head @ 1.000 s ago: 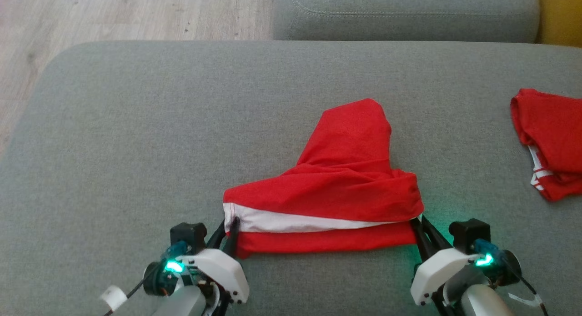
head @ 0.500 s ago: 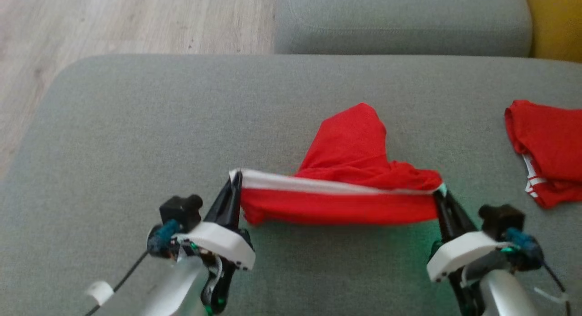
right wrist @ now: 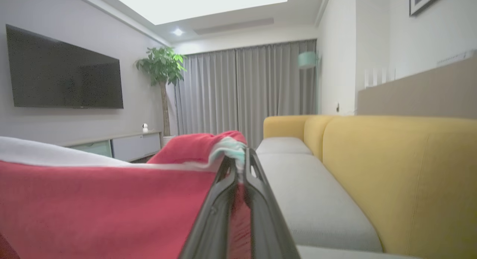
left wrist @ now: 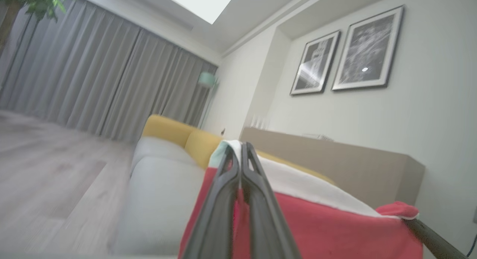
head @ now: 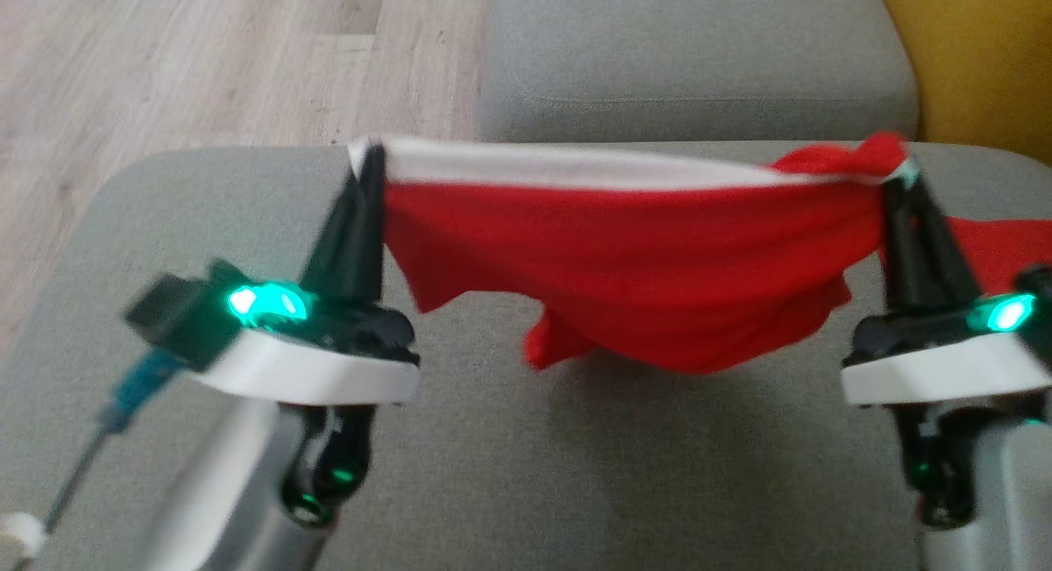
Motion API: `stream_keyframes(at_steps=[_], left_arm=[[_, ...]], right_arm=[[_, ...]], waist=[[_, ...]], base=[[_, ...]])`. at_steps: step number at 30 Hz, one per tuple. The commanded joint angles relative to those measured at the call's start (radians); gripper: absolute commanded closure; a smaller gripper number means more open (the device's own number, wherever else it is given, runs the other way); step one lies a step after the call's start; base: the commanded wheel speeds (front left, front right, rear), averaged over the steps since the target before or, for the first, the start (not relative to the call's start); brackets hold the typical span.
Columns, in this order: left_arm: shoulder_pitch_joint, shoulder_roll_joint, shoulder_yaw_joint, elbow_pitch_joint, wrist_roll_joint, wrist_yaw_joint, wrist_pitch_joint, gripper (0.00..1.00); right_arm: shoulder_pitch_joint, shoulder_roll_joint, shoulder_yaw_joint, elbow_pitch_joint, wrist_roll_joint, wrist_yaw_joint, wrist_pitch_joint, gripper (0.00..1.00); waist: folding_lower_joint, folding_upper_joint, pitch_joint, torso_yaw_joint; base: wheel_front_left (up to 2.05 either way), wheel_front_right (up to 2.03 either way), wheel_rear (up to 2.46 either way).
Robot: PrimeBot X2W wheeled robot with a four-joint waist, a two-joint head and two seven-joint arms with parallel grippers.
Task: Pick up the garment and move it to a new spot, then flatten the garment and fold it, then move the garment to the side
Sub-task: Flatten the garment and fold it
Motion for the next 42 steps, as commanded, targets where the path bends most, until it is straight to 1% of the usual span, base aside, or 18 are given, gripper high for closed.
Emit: stream_keyframes(at_steps=[1,5,6,9,12,15,19,23,24,27,30,32,34,37,40,42], left_arm=[[-0.084,0.044,0.069,-0.137,-0.020,0.015,0.033,1.00],[-0.105,0.091,0.109,-0.305,-0.047,0.039,0.101,1.00],[-0.105,0.091,0.109,-0.305,-0.047,0.039,0.101,1.00],[-0.120,0.122,0.126,-0.382,-0.063,0.055,0.156,1.00],[-0.141,0.148,0.137,-0.395,-0.072,0.065,0.200,1.00],[-0.170,0.153,0.143,-0.343,-0.097,0.055,0.223,1.00],[-0.240,0.153,0.145,-0.204,-0.110,0.022,0.231,1.00],[-0.391,0.150,0.154,-0.030,-0.095,-0.024,0.217,1.00],[-0.494,0.144,0.162,0.065,-0.075,-0.044,0.193,1.00],[-0.655,0.123,0.178,0.199,-0.044,-0.066,0.127,1.00],[-0.789,0.097,0.176,0.304,-0.013,-0.085,0.056,1.00],[-0.840,0.072,0.156,0.357,-0.003,-0.098,0.024,1.00],[-0.857,0.045,0.134,0.398,-0.007,-0.109,-0.003,1.00],[-0.838,0.023,0.090,0.436,-0.007,-0.120,-0.033,1.00],[-0.785,0.006,0.070,0.441,-0.020,-0.124,-0.066,1.00],[-0.737,0.001,0.061,0.425,-0.029,-0.126,-0.078,1.00]], right_arm=[[-0.028,-0.015,0.009,-0.127,-0.002,0.007,0.033,1.00],[-0.042,-0.025,-0.014,-0.277,-0.012,0.007,0.085,1.00],[-0.042,-0.025,-0.014,-0.277,-0.012,0.007,0.085,1.00],[-0.058,-0.034,-0.035,-0.353,-0.014,0.007,0.123,1.00],[-0.076,-0.039,-0.054,-0.379,-0.015,0.007,0.159,1.00],[-0.103,-0.038,-0.053,-0.339,-0.011,0.007,0.179,1.00],[-0.183,-0.042,0.009,-0.200,-0.018,0.007,0.179,1.00],[-0.369,-0.029,0.069,0.013,-0.016,0.007,0.138,1.00],[-0.491,-0.021,0.085,0.133,-0.026,0.007,0.099,1.00],[-0.672,-0.009,0.091,0.306,-0.048,0.007,0.020,1.00],[-0.818,-0.005,0.087,0.464,-0.059,0.007,-0.059,1.00],[-0.877,-0.005,0.089,0.565,-0.057,0.007,-0.103,1.00],[-0.911,-0.005,0.088,0.657,-0.057,0.007,-0.152,1.00],[-0.924,-0.005,0.089,0.766,-0.078,0.007,-0.231,1.00],[-0.897,-0.005,0.105,0.844,-0.077,0.007,-0.268,1.00],[-0.871,-0.004,0.108,0.869,-0.067,0.007,-0.279,1.00]], waist=[[0.0001,0.0000,-0.011,-0.010],[0.0001,0.0000,-0.017,-0.023],[0.0001,0.0000,-0.017,-0.023],[0.0001,0.0000,-0.011,-0.028],[0.0001,0.0000,0.006,-0.032],[0.0001,0.0000,0.033,-0.036],[0.0001,0.0000,0.086,-0.052],[0.0001,0.0000,0.171,-0.070],[0.0001,0.0000,0.215,-0.074],[0.0001,0.0000,0.272,-0.073],[0.0001,0.0000,0.330,-0.063],[0.0001,0.0000,0.365,-0.044],[0.0001,0.0000,0.399,-0.027],[0.0001,0.0000,0.451,-0.004],[0.0001,0.0000,0.489,0.009],[0.0001,0.0000,0.506,0.009]], base=[[0.00,0.00,0.00],[0.00,0.00,0.00],[0.00,0.00,0.00],[0.00,0.00,0.00],[0.00,0.00,0.00],[0.00,0.00,0.00],[0.00,0.00,0.00],[0.00,0.00,0.00],[0.00,0.00,0.00],[0.00,0.00,0.00],[0.00,0.00,0.00],[0.00,0.00,0.00],[0.00,0.00,0.00],[0.00,0.00,0.00],[0.00,0.00,0.00],[0.00,0.00,0.00]])
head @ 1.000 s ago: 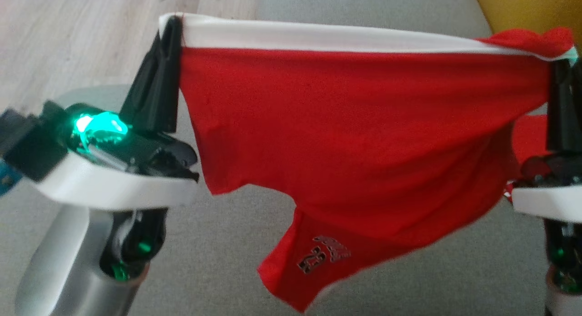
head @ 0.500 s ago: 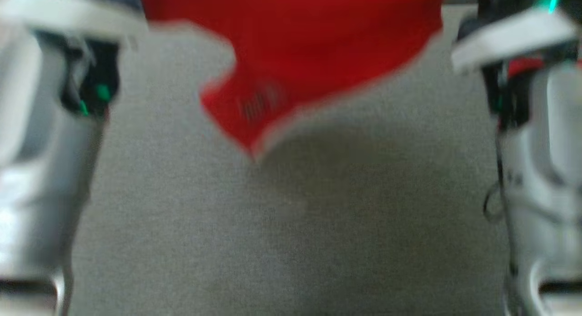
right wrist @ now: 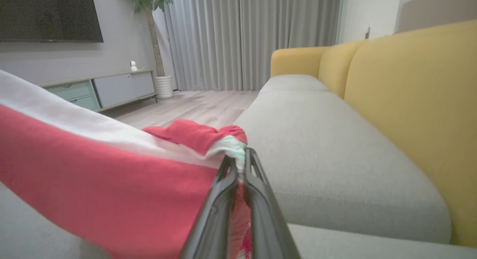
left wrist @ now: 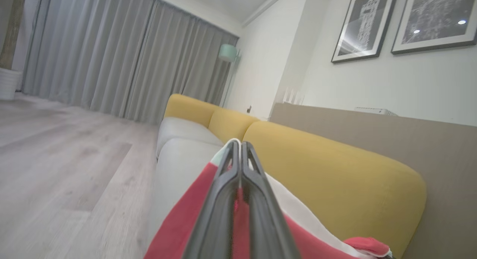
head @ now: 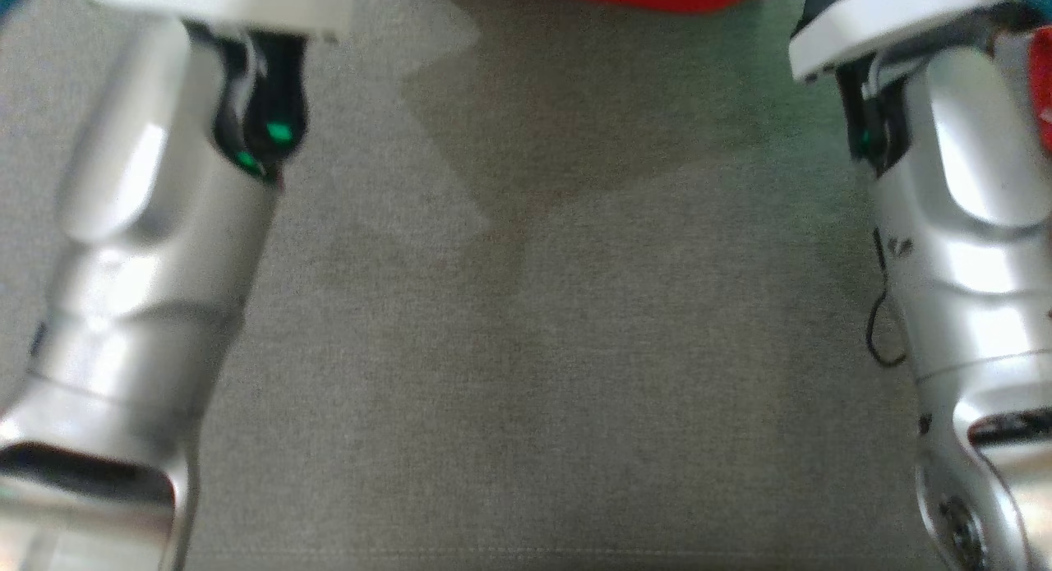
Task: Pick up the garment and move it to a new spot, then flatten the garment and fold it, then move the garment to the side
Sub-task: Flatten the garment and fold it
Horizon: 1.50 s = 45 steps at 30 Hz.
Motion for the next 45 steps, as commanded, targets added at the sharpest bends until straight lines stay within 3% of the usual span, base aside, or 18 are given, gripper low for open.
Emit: stream_keyframes(at_steps=[1,9,17,22,30,33,37,45], left_arm=[[0.010,0.030,0.024,-0.049,-0.007,-0.006,-0.011,1.00],[0.255,0.025,0.078,-0.234,0.000,-0.006,-0.018,1.00],[0.612,-0.018,0.179,-0.469,0.061,-0.007,-0.018,1.00],[0.831,-0.037,0.174,-0.598,0.102,-0.004,-0.018,1.00],[1.089,-0.013,0.118,-0.800,0.101,0.066,0.051,1.00],[1.115,-0.004,0.125,-0.801,0.088,0.079,0.068,1.00],[1.090,0.006,0.127,-0.720,0.075,0.064,0.076,1.00],[0.839,-0.006,0.102,-0.433,0.074,0.014,0.056,1.00]], right_arm=[[0.024,0.021,0.012,-0.022,0.009,0.007,-0.014,1.00],[0.202,0.021,-0.004,-0.149,0.057,0.007,-0.017,1.00],[0.523,0.021,-0.034,-0.368,0.099,0.007,-0.017,1.00],[0.746,0.021,-0.044,-0.503,0.124,0.007,-0.017,1.00],[1.052,0.021,-0.100,-0.751,0.112,0.007,0.022,1.00],[1.100,0.021,-0.087,-0.784,0.120,0.007,0.064,1.00],[1.091,0.021,-0.069,-0.769,0.122,0.007,0.085,1.00],[0.950,0.021,-0.054,-0.632,0.140,0.007,0.079,1.00]], waist=[[-0.0002,0.0000,0.031,0.016],[-0.0002,0.0000,0.002,-0.002],[-0.0002,0.0000,-0.140,-0.014],[-0.0002,0.0000,-0.252,-0.016],[-0.0002,0.0000,-0.349,-0.025],[-0.0002,0.0000,-0.345,-0.031],[-0.0002,0.0000,-0.314,-0.033],[-0.0002,0.0000,-0.202,-0.032]], base=[[0.00,0.00,0.00],[0.00,0.00,0.00],[0.00,0.00,0.00],[0.00,0.00,0.00],[0.00,0.00,0.00],[0.00,0.00,0.00],[0.00,0.00,0.00],[0.00,0.00,0.00]])
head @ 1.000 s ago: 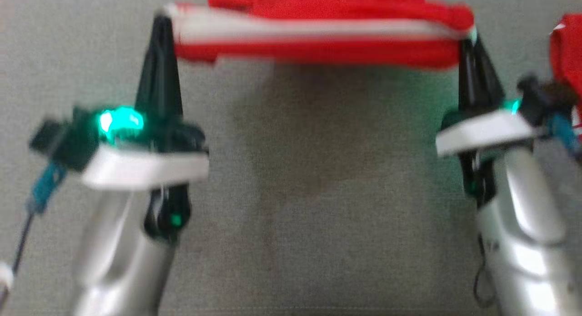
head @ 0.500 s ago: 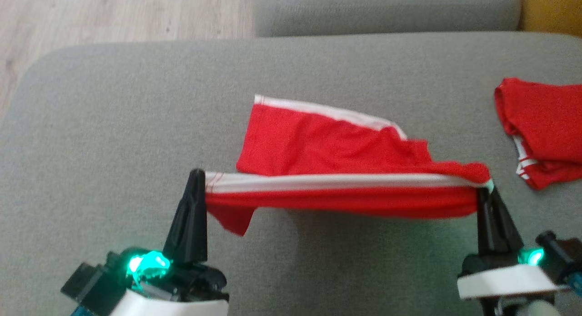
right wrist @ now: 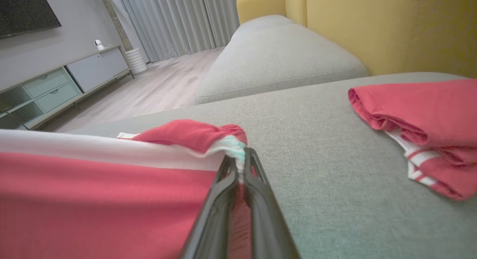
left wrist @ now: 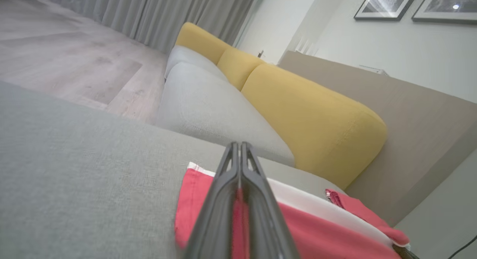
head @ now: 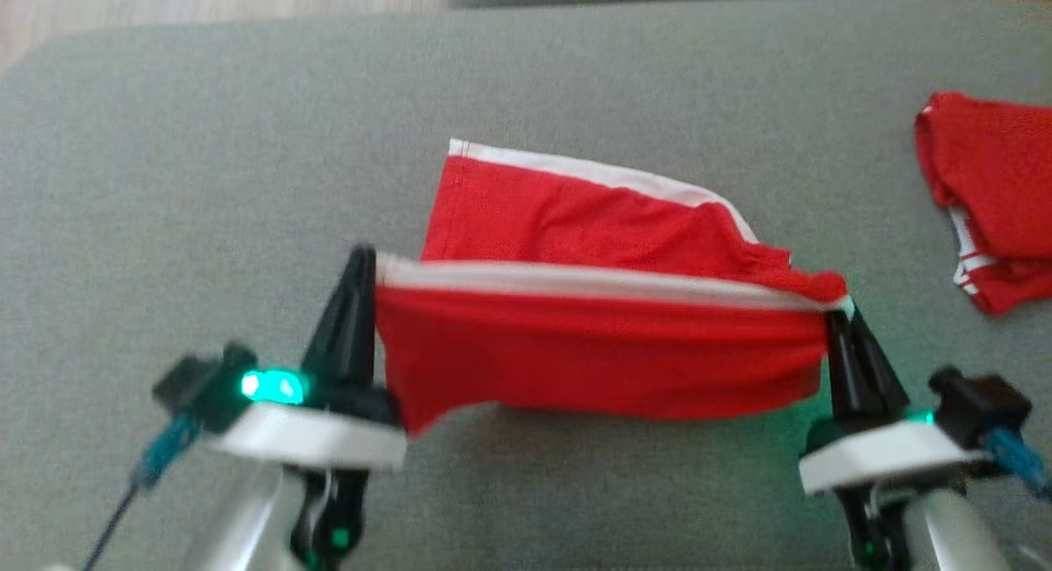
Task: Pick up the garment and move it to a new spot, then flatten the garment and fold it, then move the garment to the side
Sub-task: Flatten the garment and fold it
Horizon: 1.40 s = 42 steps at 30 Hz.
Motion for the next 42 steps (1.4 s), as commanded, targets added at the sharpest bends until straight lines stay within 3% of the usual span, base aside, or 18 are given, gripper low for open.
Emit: stream_keyframes(at_steps=[1,13,24,26,27,28,29,30,42], left_arm=[[-0.095,0.003,0.034,0.014,0.010,-0.007,-0.020,1.00],[-0.490,-0.022,-0.050,0.409,0.011,-0.023,-0.029,1.00],[-0.695,-0.033,-0.152,0.672,-0.031,-0.024,-0.073,1.00],[-0.720,-0.032,-0.162,0.717,-0.039,-0.024,-0.076,1.00],[-0.731,-0.031,-0.166,0.741,-0.042,-0.024,-0.077,1.00],[-0.742,-0.029,-0.171,0.760,-0.040,-0.024,-0.079,0.94],[-0.750,-0.029,-0.179,0.776,-0.038,-0.024,-0.080,0.56],[-0.763,-0.033,-0.195,0.800,-0.035,-0.024,-0.083,0.00],[-0.695,-0.053,-0.297,0.816,-0.062,-0.024,-0.088,0.00]], right_arm=[[-0.063,-0.008,0.022,-0.008,0.003,0.007,-0.015,1.00],[-0.308,-0.008,0.035,0.176,-0.005,0.007,-0.042,1.00],[-0.406,-0.008,0.067,0.291,0.018,0.007,-0.085,1.00],[-0.417,-0.008,0.073,0.306,0.022,0.007,-0.090,0.64],[-0.422,-0.008,0.078,0.312,0.025,0.007,-0.093,0.22],[-0.427,-0.008,0.083,0.316,0.028,0.007,-0.095,0.00],[-0.430,-0.008,0.087,0.321,0.030,0.007,-0.097,0.00],[-0.433,-0.008,0.090,0.325,0.035,0.007,-0.101,0.00],[-0.341,-0.008,0.049,0.283,0.006,0.007,-0.107,0.00]], waist=[[-0.0003,-0.0001,0.047,-0.004],[-0.0003,-0.0001,0.209,-0.031],[-0.0003,-0.0001,0.244,-0.059],[-0.0003,-0.0001,0.243,-0.065],[-0.0003,-0.0001,0.243,-0.069],[-0.0003,-0.0001,0.241,-0.072],[-0.0003,-0.0001,0.240,-0.074],[-0.0003,-0.0001,0.233,-0.076],[-0.0003,-0.0001,0.108,-0.043]], base=[[0.00,0.00,0.00],[0.00,0.00,0.00],[0.00,0.00,0.00],[0.00,0.00,0.00],[0.00,0.00,0.00],[0.00,0.00,0.00],[0.00,0.00,0.00],[0.00,0.00,0.00],[0.00,0.00,0.00]])
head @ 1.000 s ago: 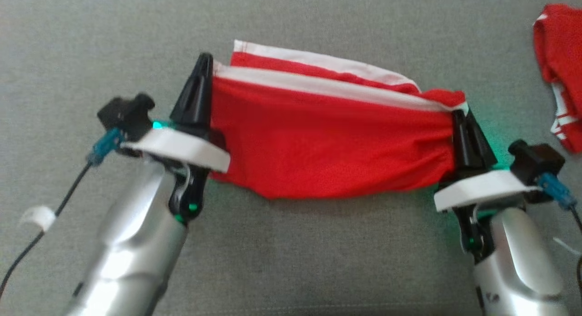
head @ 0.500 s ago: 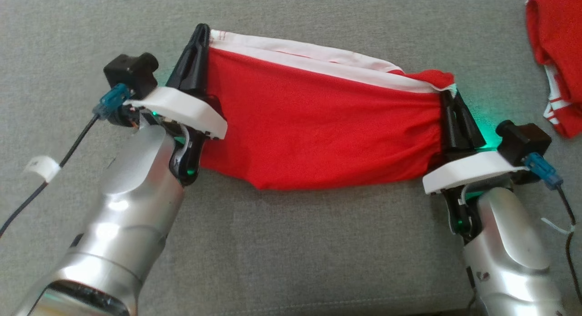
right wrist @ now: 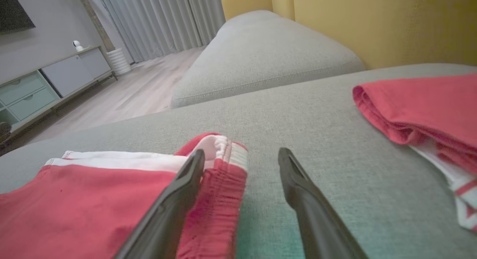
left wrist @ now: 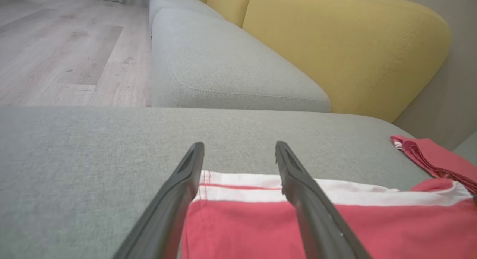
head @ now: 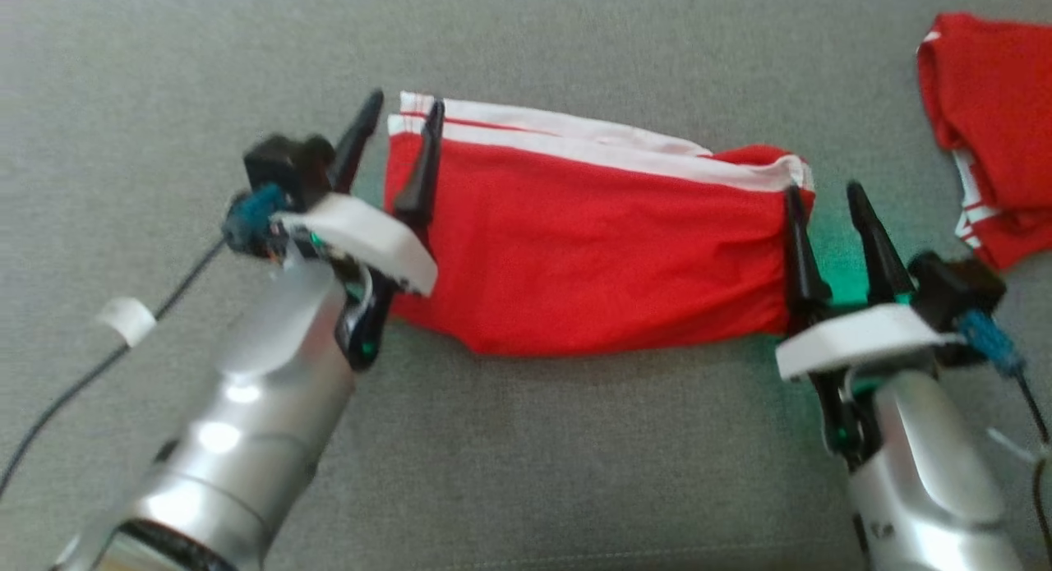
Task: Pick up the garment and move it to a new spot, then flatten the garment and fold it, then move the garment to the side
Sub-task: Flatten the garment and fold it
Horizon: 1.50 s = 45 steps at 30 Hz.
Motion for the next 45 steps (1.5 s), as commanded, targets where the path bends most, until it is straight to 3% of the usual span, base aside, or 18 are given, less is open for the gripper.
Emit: stream_keyframes(at_steps=[1,11,27,28,30,31,45], left_arm=[[0.009,0.021,0.001,-0.018,-0.009,0.002,-0.004,0.00],[0.113,0.042,-0.039,0.016,-0.060,0.002,0.098,0.00],[0.115,0.026,-0.039,0.078,-0.126,0.006,0.205,0.00],[0.114,0.023,-0.043,0.074,-0.129,0.005,0.210,0.11],[0.115,0.019,-0.049,0.068,-0.135,0.004,0.214,0.91],[0.115,0.018,-0.052,0.066,-0.137,0.004,0.214,1.00],[0.207,0.050,-0.034,0.000,-0.182,0.008,0.144,1.00]], right_arm=[[0.022,-0.002,0.005,-0.042,-0.017,0.007,-0.010,0.00],[0.136,-0.002,-0.086,-0.165,-0.060,0.007,0.046,0.00],[0.195,-0.002,-0.120,-0.344,-0.064,0.007,0.133,0.00],[0.194,-0.002,-0.120,-0.345,-0.063,0.007,0.133,0.00],[0.193,-0.002,-0.118,-0.346,-0.061,0.007,0.133,0.00],[0.193,-0.002,-0.116,-0.346,-0.059,0.007,0.132,0.00],[0.222,-0.002,-0.149,-0.313,-0.051,0.007,0.120,0.00]], waist=[[0.0001,-0.0001,-0.044,0.019],[0.0001,-0.0001,-0.131,0.040],[0.0001,-0.0001,-0.072,-0.033],[0.0001,-0.0001,-0.071,-0.034],[0.0001,-0.0001,-0.071,-0.038],[0.0001,-0.0001,-0.072,-0.040],[0.0001,-0.0001,-0.131,0.009]], base=[[0.00,0.00,0.00],[0.00,0.00,0.00],[0.00,0.00,0.00],[0.00,0.00,0.00],[0.00,0.00,0.00],[0.00,0.00,0.00],[0.00,0.00,0.00]])
